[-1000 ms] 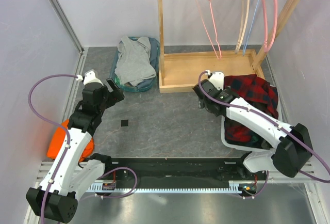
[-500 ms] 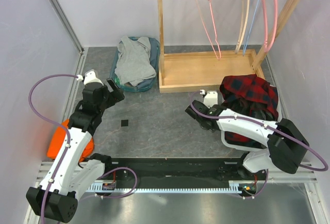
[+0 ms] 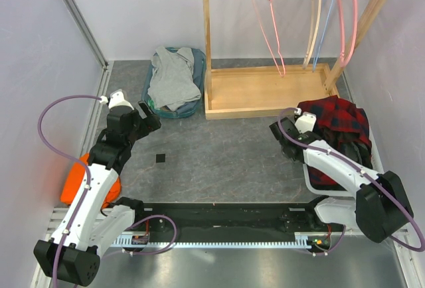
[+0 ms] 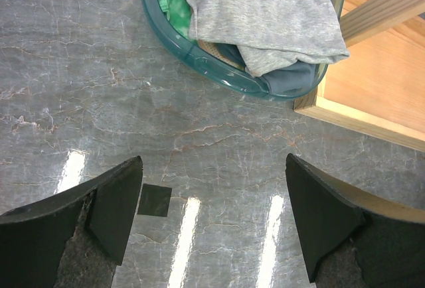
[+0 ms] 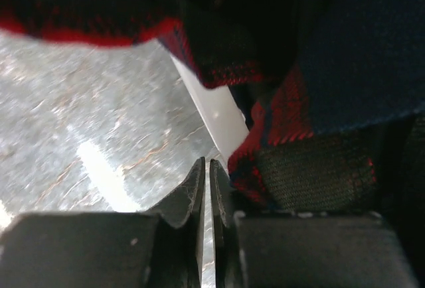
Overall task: Place the skirt on the hanger
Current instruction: Move the bin to the corner of the board, then pick up the skirt from the bin.
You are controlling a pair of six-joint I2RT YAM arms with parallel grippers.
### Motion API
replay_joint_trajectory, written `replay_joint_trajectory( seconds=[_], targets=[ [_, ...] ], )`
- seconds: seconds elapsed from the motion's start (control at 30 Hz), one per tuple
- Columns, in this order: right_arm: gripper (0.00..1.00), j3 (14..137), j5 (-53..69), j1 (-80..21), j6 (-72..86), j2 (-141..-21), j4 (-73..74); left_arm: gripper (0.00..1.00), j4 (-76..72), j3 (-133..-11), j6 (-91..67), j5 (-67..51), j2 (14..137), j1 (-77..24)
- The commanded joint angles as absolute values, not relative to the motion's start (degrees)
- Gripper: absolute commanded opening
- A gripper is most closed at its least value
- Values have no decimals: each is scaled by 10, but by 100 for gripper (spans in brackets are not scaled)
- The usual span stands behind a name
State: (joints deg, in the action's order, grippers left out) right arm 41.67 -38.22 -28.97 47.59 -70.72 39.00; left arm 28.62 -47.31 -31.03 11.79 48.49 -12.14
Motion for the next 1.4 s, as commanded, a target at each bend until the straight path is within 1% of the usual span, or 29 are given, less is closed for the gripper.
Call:
replay_joint_trajectory(
  seconds=[0.0,0.03,0.1,0.13,0.17,0.23,0.27,0.33,0.37,0.43,0.47,0.57,0.67,0.7,0.73,0.77,0.8,0.93,1.03,1.13,1.2,1.23,1.27,1.3,1.33,1.37],
  targets=[
    [11,419,-385,-254,452,-700,388,94,274,-490,-313,113,482,-122],
    [11,424,-376,-248,449,-700,389,94,273,-489,-313,113,483,-122],
    [18,432,-363,-242,435,-694,388,94,273,-489,-313,111,483,-123],
    [22,440,-336,-243,428,-683,385,94,273,-490,-313,111,483,-123],
    [30,446,-324,-243,422,-674,386,94,274,-490,-313,111,483,-122],
    [40,469,-294,-243,407,-641,401,94,272,-490,-313,111,484,-123],
    [49,481,-264,-244,402,-630,409,94,272,-490,-313,110,485,-122],
    [56,519,-253,-243,401,-599,453,94,270,-489,-313,108,486,-122],
    [62,530,-253,-244,402,-588,465,94,269,-490,-313,108,489,-123],
    [68,561,-262,-243,410,-558,492,94,264,-490,-314,107,494,-123],
    [73,570,-272,-243,410,-551,499,94,262,-490,-314,105,497,-123],
    [78,607,-308,-243,419,-550,533,94,257,-495,-314,93,509,-123],
    [80,630,-376,-243,433,-580,568,94,254,-502,-312,89,520,-123],
    [82,636,-448,-243,465,-596,593,94,253,-506,-311,84,524,-123],
    [88,629,-521,-238,481,-609,605,94,251,-506,-311,81,526,-123],
    [96,626,-541,-231,492,-615,603,94,249,-506,-311,79,526,-122],
    [98,626,-552,-222,497,-622,604,94,244,-505,-312,73,527,-122],
    [98,626,-577,-189,508,-659,575,94,240,-503,-314,60,531,-122],
    [98,617,-559,-153,481,-678,521,94,240,-502,-313,57,530,-123],
    [97,600,-505,-107,447,-693,466,94,240,-499,-313,56,526,-122],
    [86,594,-476,-88,439,-700,447,94,240,-499,-313,56,524,-122],
    [78,591,-470,-76,433,-699,435,94,241,-499,-312,56,523,-122],
    [59,590,-467,-73,430,-697,431,94,241,-500,-310,56,521,-122],
    [49,592,-462,-71,431,-689,430,94,240,-500,-310,56,523,-122],
    [32,598,-462,-70,429,-682,431,94,240,-499,-310,56,519,-122],
    [27,600,-462,-70,427,-676,432,94,241,-499,-310,57,519,-121]
  ],
)
